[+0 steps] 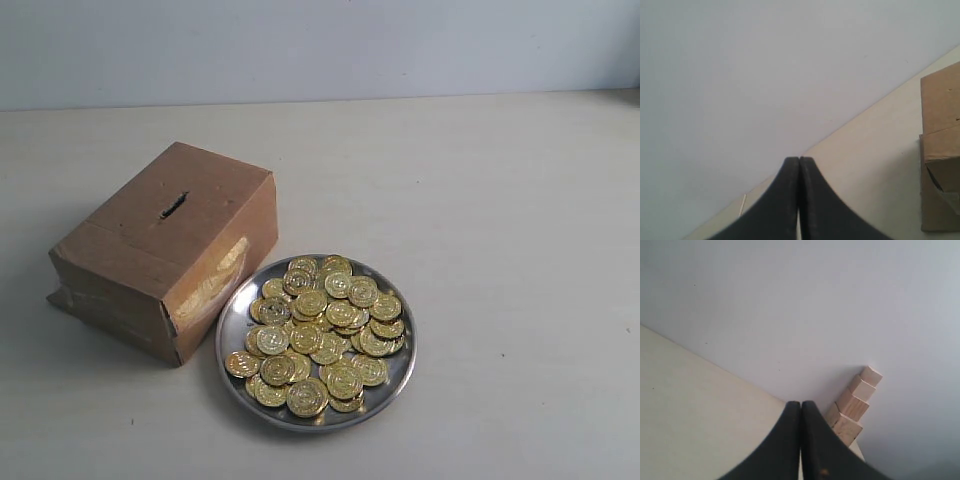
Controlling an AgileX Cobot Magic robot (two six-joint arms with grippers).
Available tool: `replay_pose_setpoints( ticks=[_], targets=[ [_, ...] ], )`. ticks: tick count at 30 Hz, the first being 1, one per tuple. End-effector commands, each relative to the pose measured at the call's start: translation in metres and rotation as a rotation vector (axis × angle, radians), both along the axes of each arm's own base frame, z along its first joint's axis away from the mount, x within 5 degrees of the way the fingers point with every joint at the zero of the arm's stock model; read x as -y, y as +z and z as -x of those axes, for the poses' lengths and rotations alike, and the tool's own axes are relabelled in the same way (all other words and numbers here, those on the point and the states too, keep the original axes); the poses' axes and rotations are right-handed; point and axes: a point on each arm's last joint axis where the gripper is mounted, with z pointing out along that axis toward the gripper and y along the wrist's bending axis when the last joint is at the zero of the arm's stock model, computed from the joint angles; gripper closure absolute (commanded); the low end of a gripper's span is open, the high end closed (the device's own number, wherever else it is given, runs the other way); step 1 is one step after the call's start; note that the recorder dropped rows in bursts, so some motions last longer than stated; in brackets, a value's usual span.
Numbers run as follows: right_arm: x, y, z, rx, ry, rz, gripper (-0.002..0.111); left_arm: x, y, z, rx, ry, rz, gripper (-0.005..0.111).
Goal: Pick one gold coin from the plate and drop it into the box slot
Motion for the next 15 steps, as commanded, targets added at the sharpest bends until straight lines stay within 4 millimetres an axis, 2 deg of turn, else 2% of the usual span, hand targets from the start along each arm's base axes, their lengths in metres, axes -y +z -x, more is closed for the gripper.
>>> replay_pose_setpoints(
  ticks=[1, 6, 10, 15],
  targets=[
    [0.000, -0.005, 0.000, -0.041, -0.003, 0.006, 0.108, 0.000, 0.004, 0.000, 0.054, 0.001, 0.010, 0.107],
    [0.001, -0.008, 0.000, -0.077, -0.009, 0.002, 0.108, 0.000, -0.001, 0.000, 0.002, -0.007, -0.003, 0.107],
    [0.003, -0.021, 0.002, -0.222, -0.032, -0.017, 0.108, 0.001, -0.006, 0.000, -0.055, -0.012, -0.047, 0.107],
    [0.003, -0.023, 0.002, -0.236, -0.034, -0.018, 0.108, 0.001, -0.007, 0.000, -0.064, -0.013, -0.050, 0.107]
  ],
)
